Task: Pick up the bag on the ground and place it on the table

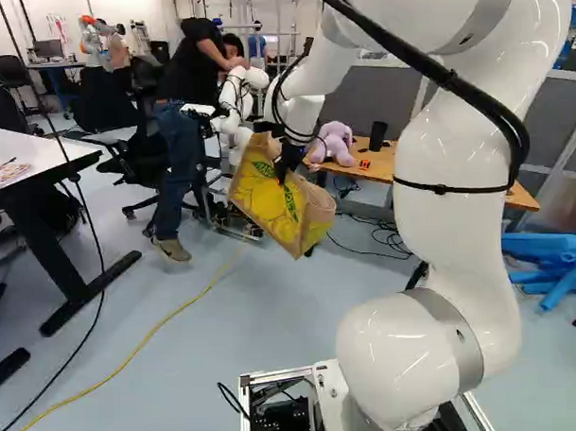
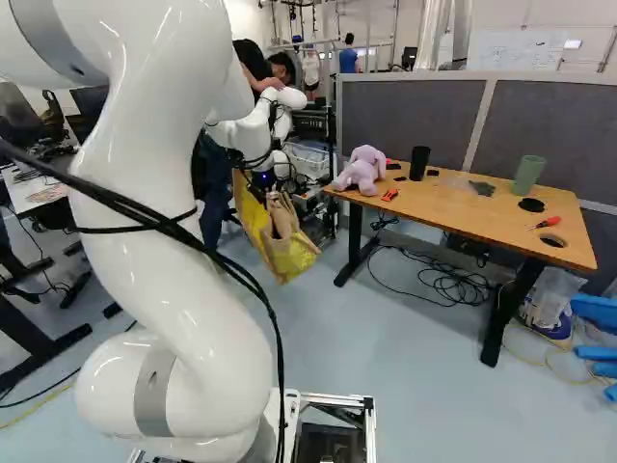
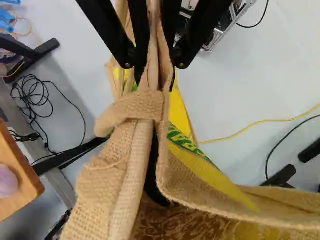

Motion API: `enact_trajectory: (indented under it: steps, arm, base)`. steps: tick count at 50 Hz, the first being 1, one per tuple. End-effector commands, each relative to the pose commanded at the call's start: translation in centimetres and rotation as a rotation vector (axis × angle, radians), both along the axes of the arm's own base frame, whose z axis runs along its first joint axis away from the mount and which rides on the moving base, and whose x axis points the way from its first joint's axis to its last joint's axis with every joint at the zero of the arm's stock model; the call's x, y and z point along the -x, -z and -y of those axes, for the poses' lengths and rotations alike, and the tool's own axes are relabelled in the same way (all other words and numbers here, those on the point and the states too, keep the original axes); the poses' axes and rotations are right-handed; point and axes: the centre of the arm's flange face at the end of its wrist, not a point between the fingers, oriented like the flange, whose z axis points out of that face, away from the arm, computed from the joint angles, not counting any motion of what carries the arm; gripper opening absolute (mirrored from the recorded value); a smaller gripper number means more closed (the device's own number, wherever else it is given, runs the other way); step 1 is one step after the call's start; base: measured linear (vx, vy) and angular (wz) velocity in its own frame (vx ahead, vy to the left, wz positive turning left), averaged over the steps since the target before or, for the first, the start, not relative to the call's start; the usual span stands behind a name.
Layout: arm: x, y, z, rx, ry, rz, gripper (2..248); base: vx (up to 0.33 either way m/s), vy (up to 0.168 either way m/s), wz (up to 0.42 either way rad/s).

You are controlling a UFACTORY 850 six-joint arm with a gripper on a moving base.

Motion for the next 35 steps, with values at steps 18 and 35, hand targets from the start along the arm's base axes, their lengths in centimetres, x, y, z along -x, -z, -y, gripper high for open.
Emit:
enact_trajectory:
  steps: [18, 35]
  arm:
    - [0.5, -2.2, 0.4, 0.07, -0.081, -0.004, 22]
    - [0.9, -4.2, 0.9, 0.14, -0.149, -0.023, 22]
  base:
    - [0.0, 0.0, 0.0]
    - [0.0, 0.0, 0.0]
